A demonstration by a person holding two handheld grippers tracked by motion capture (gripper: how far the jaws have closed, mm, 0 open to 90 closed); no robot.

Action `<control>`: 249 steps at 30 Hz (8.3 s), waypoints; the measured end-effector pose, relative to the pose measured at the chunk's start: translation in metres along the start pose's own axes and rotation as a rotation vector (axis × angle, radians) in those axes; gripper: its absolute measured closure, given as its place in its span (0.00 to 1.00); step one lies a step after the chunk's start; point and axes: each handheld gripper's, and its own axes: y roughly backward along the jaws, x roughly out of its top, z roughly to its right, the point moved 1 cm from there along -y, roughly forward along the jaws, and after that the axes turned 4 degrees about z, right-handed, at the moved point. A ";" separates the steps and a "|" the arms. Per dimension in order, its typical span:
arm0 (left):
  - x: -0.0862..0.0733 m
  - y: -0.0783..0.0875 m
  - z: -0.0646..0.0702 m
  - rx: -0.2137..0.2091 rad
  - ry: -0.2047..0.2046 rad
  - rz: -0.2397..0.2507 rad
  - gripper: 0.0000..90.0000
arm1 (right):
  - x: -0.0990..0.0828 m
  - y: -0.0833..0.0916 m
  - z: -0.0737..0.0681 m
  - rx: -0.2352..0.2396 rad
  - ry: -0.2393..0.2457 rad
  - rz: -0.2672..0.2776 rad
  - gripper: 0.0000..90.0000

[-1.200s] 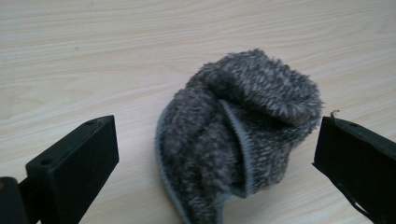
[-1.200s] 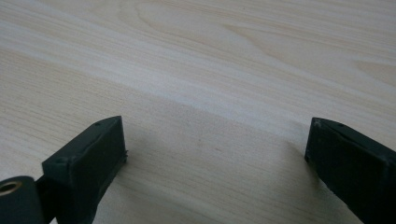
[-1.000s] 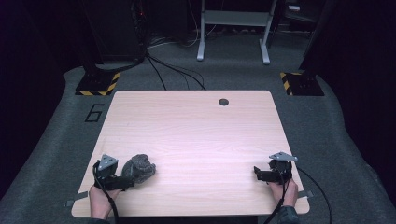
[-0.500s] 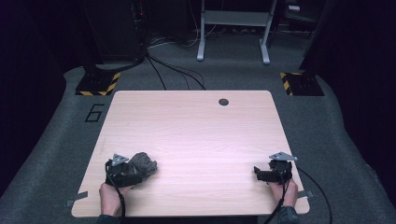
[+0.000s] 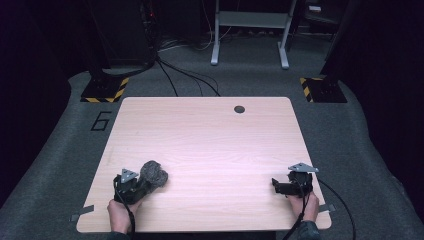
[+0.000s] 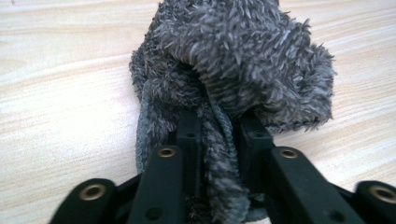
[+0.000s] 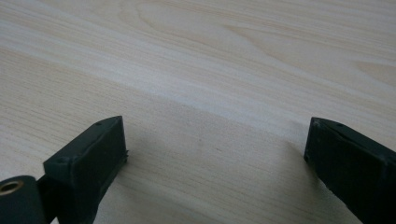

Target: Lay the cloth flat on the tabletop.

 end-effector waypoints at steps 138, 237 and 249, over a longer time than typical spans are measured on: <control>0.054 -0.059 0.096 -0.236 -0.226 -0.090 0.32 | 0.061 0.000 -0.155 0.369 0.100 0.053 0.28; 0.039 -0.051 0.069 -0.202 -0.240 -0.140 0.98 | 0.047 -0.013 -0.126 0.226 0.033 -0.023 0.99; 0.129 -0.083 0.049 -0.216 -0.166 -0.069 0.99 | 0.118 -0.028 -0.094 0.230 0.088 0.011 1.00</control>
